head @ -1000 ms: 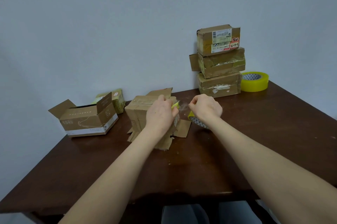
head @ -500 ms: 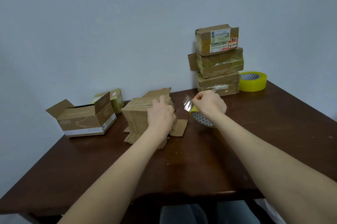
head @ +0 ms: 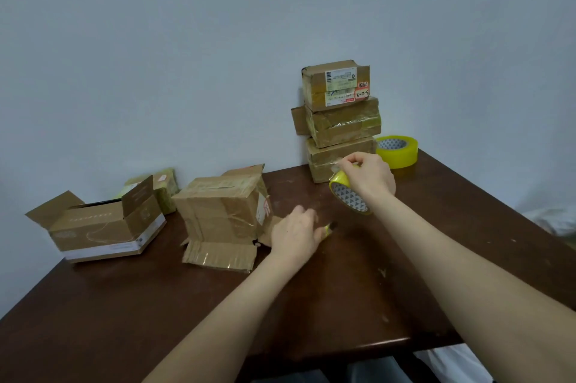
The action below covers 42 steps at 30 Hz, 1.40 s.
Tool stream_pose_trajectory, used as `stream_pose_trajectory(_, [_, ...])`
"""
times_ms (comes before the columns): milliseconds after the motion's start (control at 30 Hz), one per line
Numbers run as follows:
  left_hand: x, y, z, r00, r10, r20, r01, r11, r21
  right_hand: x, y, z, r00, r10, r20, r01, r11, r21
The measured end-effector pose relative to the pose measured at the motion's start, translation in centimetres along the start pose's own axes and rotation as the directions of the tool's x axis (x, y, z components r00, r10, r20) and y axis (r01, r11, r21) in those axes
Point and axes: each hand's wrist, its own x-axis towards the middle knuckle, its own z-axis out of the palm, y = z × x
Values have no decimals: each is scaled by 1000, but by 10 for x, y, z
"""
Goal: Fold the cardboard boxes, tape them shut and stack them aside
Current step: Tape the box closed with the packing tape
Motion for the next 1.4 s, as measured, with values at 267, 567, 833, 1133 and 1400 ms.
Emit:
stream_pose_trajectory(267, [59, 20, -44, 938, 113, -328, -152, 984, -97, -6, -1, 1, 995, -98, -1, 97, 990, -104])
stream_pose_trajectory(567, [70, 25, -42, 972, -181, -149, 67, 825, -561, -5, 6, -3, 989, -143, 44, 143, 990, 9])
stream_pose_trajectory(833, [71, 26, -40, 962, -229, -148, 95, 790, -606, 3, 13, -8, 943, -234, 235, 163, 945, 285])
stream_pose_trajectory(1133, [72, 19, -46, 944, -256, -208, 106, 833, -544, 2, 13, -4, 937, -305, 174, 248, 926, 284])
stream_pose_trajectory(1400, [66, -3, -56, 952, -214, -219, 157, 955, -252, -9, 17, 10, 893, -343, 291, 400, 902, -162])
